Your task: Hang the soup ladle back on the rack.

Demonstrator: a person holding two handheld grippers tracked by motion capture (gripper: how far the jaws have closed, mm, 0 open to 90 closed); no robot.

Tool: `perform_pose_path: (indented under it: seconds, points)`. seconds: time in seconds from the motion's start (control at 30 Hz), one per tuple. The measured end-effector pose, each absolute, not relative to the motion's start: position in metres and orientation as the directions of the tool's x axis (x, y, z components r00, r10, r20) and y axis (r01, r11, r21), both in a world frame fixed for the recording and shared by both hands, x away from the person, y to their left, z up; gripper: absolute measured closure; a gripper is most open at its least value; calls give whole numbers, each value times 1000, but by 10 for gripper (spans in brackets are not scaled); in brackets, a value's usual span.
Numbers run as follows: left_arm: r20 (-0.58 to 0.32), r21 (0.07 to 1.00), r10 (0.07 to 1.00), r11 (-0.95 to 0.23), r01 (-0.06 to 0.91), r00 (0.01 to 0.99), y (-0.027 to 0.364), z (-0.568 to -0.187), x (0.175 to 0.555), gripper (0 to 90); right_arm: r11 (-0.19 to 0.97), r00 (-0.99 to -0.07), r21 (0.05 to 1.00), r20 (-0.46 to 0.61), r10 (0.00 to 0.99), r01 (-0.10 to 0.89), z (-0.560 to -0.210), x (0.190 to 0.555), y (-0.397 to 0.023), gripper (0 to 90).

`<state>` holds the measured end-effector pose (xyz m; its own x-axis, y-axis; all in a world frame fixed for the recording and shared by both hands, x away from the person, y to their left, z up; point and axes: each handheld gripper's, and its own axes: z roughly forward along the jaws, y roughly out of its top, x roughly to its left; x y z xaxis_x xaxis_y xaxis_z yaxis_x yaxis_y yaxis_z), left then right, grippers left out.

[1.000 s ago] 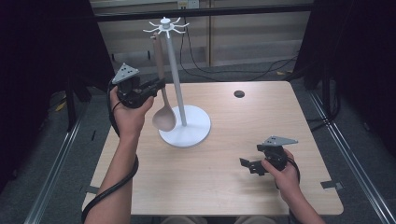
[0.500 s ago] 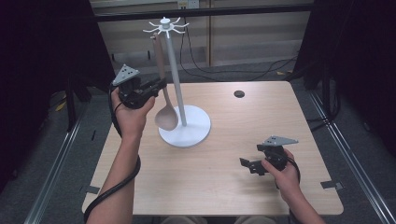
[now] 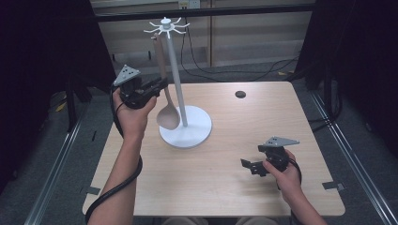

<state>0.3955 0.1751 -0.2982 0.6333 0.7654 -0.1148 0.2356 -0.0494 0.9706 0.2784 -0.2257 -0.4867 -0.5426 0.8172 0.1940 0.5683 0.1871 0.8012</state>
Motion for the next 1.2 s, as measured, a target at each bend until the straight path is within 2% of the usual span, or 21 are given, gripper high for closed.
perform_pose_path:
  seconds: [0.53, 0.73, 0.9, 0.93, 0.97, 1.0, 1.03, 1.07, 1.2]
  points:
    - [-108, 971, 773, -53, 234, 625, 180, -296, 397, 747, 190, -544, 799, 195, 816, 571, -487, 278, -225, 36]
    - [-111, 969, 777, -52, 240, 619, 183, -300, 397, 709, 191, -546, 800, 194, 815, 569, -487, 278, -225, 36]
    - [-110, 969, 784, -53, 243, 611, 185, -305, 395, 558, 192, -546, 801, 191, 816, 567, -487, 278, -225, 36]
    - [-109, 967, 783, -58, 246, 612, 186, -306, 395, 558, 192, -546, 801, 191, 816, 567, -487, 278, -225, 36]
    - [-105, 967, 787, -63, 249, 607, 186, -307, 395, 519, 193, -547, 801, 191, 815, 567, -487, 278, -225, 36]
    - [-101, 967, 791, -66, 247, 604, 186, -308, 395, 436, 193, -547, 800, 192, 815, 568, -487, 278, -224, 36]
    - [-100, 967, 797, -65, 248, 596, 186, -309, 394, 436, 193, -547, 800, 192, 815, 568, -487, 278, -224, 36]
    - [-92, 965, 809, -72, 254, 581, 187, -311, 393, 380, 195, -549, 801, 190, 814, 566, -487, 278, -224, 36]
    - [-87, 960, 809, -89, 267, 582, 186, -314, 392, 316, 195, -548, 799, 191, 815, 568, -487, 278, -224, 36]
